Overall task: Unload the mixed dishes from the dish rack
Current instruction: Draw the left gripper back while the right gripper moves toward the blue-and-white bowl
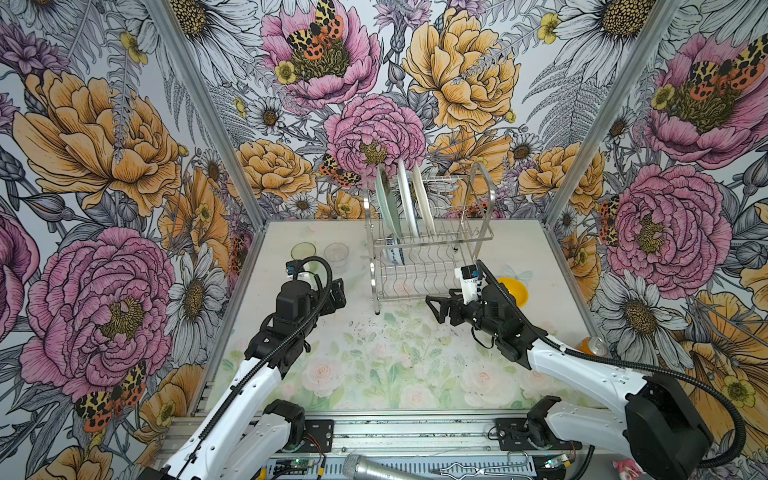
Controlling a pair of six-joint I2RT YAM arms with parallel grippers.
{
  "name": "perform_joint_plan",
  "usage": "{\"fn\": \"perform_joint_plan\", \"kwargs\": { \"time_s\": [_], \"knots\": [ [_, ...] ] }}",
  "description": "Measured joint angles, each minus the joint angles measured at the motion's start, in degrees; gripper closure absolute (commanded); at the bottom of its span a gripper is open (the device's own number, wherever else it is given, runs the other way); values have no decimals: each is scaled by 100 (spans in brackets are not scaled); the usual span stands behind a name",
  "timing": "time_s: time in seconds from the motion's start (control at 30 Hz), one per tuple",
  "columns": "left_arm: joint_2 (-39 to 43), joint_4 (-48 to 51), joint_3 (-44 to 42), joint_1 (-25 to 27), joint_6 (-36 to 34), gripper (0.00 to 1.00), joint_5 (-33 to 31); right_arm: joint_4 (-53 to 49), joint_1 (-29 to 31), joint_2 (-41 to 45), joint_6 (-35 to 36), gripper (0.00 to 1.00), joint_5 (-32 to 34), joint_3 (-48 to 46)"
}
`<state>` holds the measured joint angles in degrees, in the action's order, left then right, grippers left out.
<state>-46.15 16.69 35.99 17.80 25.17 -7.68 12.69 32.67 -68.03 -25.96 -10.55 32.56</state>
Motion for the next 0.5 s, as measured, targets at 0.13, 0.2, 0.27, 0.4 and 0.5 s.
{"fn": "perform_joint_plan", "kwargs": {
  "time_s": [0.13,0.2,0.27,0.4,0.5],
  "knots": [
    [166,-278,-302,42,28,1,2,70,4,-304,-13,4,28,111],
    [208,-348,-420,87,24,1,2,138,4,-413,-31,5,57,116],
    [245,-428,-531,114,17,1,2,201,4,-525,-46,5,90,127],
    [334,-721,-785,116,-9,1,9,317,7,-791,-50,3,129,273],
    [411,-1005,-1012,116,-26,1,46,382,26,-1032,-50,2,153,511]
  ]
}}
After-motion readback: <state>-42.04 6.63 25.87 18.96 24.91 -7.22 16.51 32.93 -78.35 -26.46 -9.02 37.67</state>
